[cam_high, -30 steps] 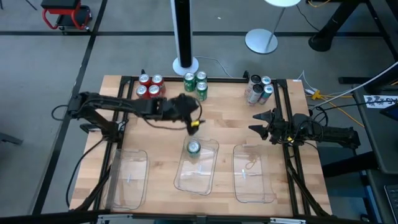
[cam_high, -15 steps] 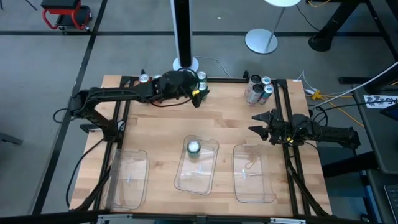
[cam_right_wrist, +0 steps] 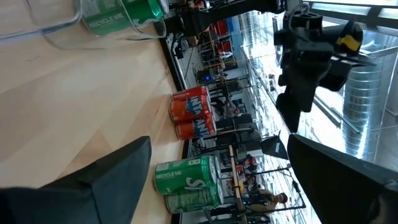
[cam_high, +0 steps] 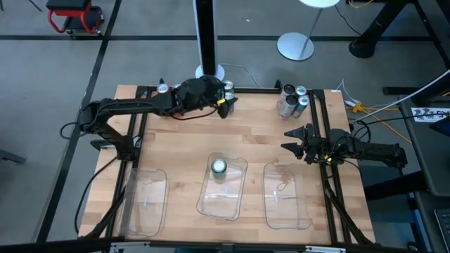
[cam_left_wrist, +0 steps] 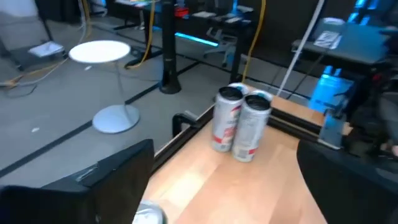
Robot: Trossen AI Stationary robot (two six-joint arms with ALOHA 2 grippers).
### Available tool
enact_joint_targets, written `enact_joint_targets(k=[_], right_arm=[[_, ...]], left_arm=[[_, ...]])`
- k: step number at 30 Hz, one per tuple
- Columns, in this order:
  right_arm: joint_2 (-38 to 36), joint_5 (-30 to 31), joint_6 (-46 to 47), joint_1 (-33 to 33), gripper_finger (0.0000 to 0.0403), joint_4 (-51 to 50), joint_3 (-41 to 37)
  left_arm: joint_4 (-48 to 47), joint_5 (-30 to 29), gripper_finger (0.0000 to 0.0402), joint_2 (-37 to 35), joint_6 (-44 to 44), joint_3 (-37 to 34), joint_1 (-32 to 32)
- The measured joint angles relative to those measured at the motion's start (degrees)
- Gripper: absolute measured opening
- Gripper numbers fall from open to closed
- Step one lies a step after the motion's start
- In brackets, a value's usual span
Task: Sort soda cans
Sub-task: Put the green soda can into the middle transparent bin
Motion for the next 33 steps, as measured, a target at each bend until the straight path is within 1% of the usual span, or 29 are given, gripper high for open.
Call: enact_joint_targets(k=[2, 6, 9, 14, 20, 24, 28, 33], right_arm=[[0.02, 0.00, -0.15, 0.00, 0.0376, 0.00, 0.00], [0.02, 0.02, -0.64, -0.01, 0.0376, 0.04, 0.00], [0.00, 0.02, -1.23, -0.01, 0.0376, 0.04, -0.02], [0.02, 0.00, -1.29, 0.00, 0.0376, 0.04, -0.02], [0.02, -0.39, -1.29, -0.01, 0.0376, 0.00, -0.04], [0.02, -0.42, -1.29, -0.02, 0.0376, -0.05, -0.04], [0.00, -0.48, -1.29, 0.00, 0.0376, -0.41, -0.04], [0.00, -0.46, -1.38, -0.02, 0.0376, -0.39, -0.07]], left_arm=[[-0.14, -0.39, 0.0397, 0.00, -0.04, 0.00, 0.25], [-0.11, -4.42, 0.0399, 0.04, 0.06, 0.00, 0.21], [0.32, -6.28, 0.0399, 1.31, 0.04, 0.04, 0.32], [1.35, -6.45, 0.0400, 5.26, -1.23, 0.04, 1.93], [1.33, -6.46, 0.0400, 9.21, -3.26, 0.04, 5.58], [0.22, -6.51, 0.0400, 9.81, -3.25, 0.04, 6.96], [-1.52, -6.65, 0.0400, 9.83, -1.34, 0.04, 6.40], [2.77, -6.43, 0.0400, 11.42, -4.19, 0.09, 6.55]])
